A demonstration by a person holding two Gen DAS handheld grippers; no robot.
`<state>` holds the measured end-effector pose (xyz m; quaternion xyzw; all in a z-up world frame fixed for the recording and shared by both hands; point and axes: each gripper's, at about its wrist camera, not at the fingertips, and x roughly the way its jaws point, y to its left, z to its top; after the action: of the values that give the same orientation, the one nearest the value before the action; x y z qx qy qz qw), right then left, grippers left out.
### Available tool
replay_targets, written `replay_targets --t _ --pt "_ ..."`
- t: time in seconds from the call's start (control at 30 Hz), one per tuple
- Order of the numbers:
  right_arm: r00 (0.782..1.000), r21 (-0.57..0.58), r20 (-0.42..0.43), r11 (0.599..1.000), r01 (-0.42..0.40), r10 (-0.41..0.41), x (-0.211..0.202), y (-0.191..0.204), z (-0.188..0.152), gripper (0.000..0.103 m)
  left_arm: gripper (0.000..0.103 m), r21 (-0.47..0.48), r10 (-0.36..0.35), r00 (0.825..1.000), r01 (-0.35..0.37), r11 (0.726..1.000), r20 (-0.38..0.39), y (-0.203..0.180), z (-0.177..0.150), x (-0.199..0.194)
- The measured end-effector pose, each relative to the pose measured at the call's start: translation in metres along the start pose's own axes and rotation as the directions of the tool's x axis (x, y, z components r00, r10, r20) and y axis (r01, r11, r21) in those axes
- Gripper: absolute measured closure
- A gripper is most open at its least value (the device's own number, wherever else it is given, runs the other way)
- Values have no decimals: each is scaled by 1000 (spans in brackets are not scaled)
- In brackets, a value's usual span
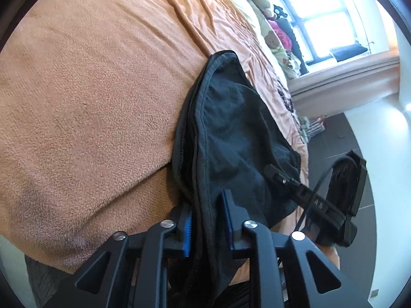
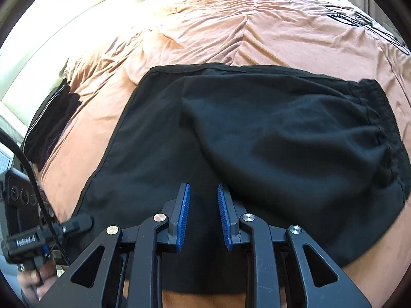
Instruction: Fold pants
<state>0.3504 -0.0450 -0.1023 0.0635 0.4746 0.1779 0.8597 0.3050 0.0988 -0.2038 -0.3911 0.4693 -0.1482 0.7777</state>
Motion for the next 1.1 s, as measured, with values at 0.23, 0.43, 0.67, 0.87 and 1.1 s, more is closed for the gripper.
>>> replay_targets --t 0.23,0.43,0.67,0.87,1.1 --pt "1000 4 -8 1000 4 -4 22 -8 23 83 89 -12 43 999 -43 999 24 -3 2 -2" --pt "1000 10 -19 1000 17 -17 38 -14 43 85 90 -43 66 997 -64 997 45 -3 0 -2" --pt "1000 27 -18 999 25 -25 54 -18 67 86 91 -57 108 992 -104 993 62 -3 -6 -3" --pt "999 46 -20 998 46 -45 67 -21 84 86 91 -48 123 990 -120 992 68 -4 -9 -4" --pt "998 49 -31 997 64 -62 82 -23 100 86 91 -53 113 991 -109 993 68 -3 -8 -2"
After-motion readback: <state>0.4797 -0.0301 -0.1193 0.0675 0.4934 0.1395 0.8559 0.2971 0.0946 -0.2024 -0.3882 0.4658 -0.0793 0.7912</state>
